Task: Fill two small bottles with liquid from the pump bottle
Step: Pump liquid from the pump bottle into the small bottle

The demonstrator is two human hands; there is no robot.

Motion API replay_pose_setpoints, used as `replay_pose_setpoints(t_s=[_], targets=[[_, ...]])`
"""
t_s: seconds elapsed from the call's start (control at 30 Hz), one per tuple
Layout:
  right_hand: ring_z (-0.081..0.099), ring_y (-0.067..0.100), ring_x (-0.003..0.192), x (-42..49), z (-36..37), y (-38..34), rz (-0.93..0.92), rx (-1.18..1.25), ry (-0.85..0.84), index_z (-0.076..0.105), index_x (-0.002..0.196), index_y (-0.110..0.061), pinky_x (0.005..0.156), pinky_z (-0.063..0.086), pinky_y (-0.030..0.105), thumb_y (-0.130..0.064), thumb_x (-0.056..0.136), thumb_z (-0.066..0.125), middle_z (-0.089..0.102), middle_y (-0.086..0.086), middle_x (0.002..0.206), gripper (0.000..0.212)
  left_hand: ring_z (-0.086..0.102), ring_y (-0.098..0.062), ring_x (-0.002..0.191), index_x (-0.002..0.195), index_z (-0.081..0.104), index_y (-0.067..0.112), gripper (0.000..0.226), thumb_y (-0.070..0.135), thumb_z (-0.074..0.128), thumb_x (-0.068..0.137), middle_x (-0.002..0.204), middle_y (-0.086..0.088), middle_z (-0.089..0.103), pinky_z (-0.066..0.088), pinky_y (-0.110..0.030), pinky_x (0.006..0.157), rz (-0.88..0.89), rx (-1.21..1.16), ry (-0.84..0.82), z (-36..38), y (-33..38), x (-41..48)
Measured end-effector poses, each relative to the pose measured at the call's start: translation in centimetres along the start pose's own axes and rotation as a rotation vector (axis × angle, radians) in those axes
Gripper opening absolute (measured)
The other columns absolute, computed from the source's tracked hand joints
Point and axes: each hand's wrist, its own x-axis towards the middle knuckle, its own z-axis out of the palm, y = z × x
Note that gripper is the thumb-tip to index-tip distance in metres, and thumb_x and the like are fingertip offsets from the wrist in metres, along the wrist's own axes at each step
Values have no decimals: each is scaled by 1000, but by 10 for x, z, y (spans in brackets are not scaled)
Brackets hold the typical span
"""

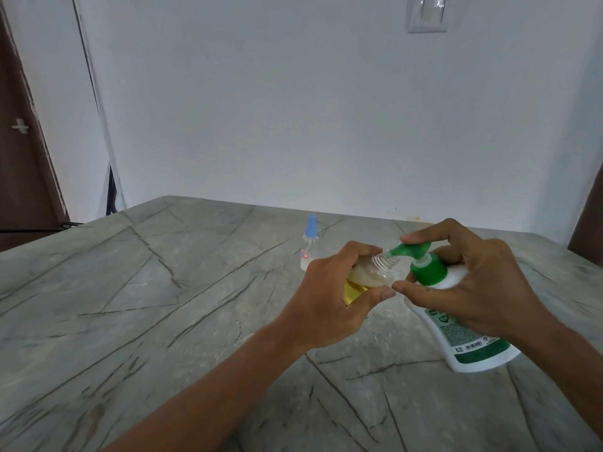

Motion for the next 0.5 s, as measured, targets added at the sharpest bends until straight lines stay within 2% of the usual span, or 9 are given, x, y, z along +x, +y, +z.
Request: replay_pose_setpoints(t_s=[0.1,0.23,0.37,0.5], targets=[[68,-2,67,0,-1,0,16,-11,-20,55,114,-36,58,52,11,-45,66,79,72,-20,76,55,63,-6,86,120,55,13,45,29,74,82,102,4,68,55,-24,70,-7,-8,12,0,0,1],[67,-6,69,0,-1,-4,9,-34,-54,44,127,-44,59,47,4,-46,69,77,68,-29,90,67,63,-4,89,121,55,14,47,30,75,82,106,5,67,54,-18,70,-1,9,22,-3,1,3],[67,-5,76,-1,-1,-5,8,-21,-53,45,121,-48,59,50,7,-50,69,74,65,-31,96,60,62,-2,90,122,56,17,50,31,77,79,107,6,67,50,-11,73,8,53,38,-8,-1,5],[66,-8,79,0,-2,-4,15,-13,-53,46,118,-48,60,48,3,-52,67,74,65,-31,96,58,62,-3,91,121,56,17,51,31,78,78,108,6,67,53,-14,73,17,56,53,-8,1,5]])
